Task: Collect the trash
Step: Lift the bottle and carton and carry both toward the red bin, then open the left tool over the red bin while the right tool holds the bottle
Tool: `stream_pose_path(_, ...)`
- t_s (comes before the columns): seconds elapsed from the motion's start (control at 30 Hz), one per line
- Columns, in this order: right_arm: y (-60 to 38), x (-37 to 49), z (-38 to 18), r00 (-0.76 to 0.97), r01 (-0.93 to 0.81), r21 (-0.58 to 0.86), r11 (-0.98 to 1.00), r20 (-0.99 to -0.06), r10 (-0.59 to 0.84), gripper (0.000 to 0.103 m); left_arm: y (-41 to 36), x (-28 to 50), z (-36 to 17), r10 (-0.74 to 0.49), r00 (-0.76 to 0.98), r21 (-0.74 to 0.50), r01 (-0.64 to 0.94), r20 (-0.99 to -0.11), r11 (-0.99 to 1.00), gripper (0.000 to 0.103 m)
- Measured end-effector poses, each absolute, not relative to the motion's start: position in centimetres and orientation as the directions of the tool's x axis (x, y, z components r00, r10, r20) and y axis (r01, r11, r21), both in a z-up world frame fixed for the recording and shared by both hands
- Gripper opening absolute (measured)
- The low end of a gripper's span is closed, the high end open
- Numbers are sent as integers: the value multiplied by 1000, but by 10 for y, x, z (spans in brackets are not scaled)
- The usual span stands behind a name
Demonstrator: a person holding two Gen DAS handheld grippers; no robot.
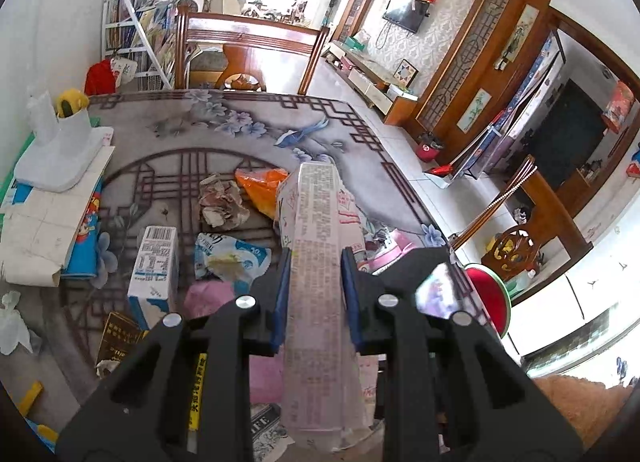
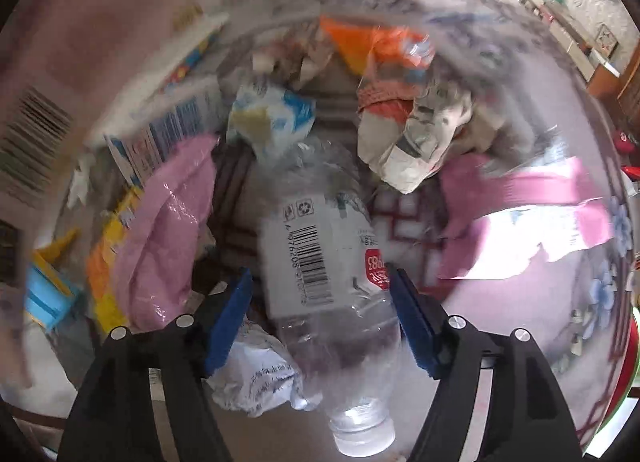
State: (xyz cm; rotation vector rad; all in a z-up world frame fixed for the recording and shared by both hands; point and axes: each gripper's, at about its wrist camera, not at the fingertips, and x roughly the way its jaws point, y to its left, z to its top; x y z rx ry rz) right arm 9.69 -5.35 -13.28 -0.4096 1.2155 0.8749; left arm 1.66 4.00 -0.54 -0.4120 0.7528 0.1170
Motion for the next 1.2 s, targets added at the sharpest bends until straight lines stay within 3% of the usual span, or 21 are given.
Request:
stream_pose_path(0.17,-61,95,-147,62,-738,198,645,-932,357,60,46,12,-9,-42,725,-337,-268,-688,902,23)
stream_pose_path(0.5,-163,103,-81,156,-599,366,713,-819,552,59,28,28,-12,-94,733,-370,-225,-674,902,23)
stream_pose_path(0.63,-205,108,-56,248,-532,381,756,-784,569,59,10,44,-16,-136,722,-381,-188,-679,905,23)
stream_pose_path(0.9,-304,131,-47,403,-303,368,879,-786,468,60,-54,92,-29,-276,668,-414,-53,-692,909,23)
stream_pose_path(1.2,-435,159,-71,431,34,374,927,-842,324,60,-161,152,-55,-408,552,-428,101,-727,898,23)
